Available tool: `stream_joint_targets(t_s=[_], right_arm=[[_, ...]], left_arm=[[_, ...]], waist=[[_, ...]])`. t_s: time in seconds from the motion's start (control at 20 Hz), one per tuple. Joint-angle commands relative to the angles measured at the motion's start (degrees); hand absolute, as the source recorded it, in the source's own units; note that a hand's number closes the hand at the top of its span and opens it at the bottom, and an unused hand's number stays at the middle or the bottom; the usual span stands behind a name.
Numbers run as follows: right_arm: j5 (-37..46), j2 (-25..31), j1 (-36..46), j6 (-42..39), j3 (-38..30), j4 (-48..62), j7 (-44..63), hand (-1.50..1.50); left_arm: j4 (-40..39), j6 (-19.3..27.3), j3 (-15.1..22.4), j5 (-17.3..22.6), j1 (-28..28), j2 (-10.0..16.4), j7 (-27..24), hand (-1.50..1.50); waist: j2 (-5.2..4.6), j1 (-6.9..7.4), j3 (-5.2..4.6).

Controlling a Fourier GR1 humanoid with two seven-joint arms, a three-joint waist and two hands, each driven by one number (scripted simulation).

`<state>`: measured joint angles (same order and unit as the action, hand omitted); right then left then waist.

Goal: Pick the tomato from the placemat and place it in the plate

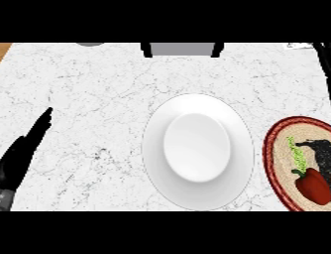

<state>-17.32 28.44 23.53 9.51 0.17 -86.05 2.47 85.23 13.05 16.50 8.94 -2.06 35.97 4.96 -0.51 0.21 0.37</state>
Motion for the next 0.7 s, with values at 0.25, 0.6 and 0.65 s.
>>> stream_joint_targets(t_s=[0.25,0.6,0.65], right_arm=[[-0.1,-1.9,-5.5,-22.5,17.4,-15.4,-13.9,1.5],[21.6,-0.3,-28.1,0.1,15.1,-6.0,-32.4,-1.5],[18.5,-1.5,-30.7,-0.2,14.2,-7.5,-35.4,-1.5]], left_arm=[[7.0,0.6,-6.7,5.1,-10.5,-3.7,-4.2,0.0],[6.4,-0.4,-6.7,7.0,-9.8,-6.1,-4.8,0.0],[7.6,-0.5,-8.8,8.3,-10.0,-4.7,-3.2,0.0]], waist=[[1.76,-1.37,-0.33],[0.45,-2.97,-0.08],[0.74,-2.71,-0.09]])
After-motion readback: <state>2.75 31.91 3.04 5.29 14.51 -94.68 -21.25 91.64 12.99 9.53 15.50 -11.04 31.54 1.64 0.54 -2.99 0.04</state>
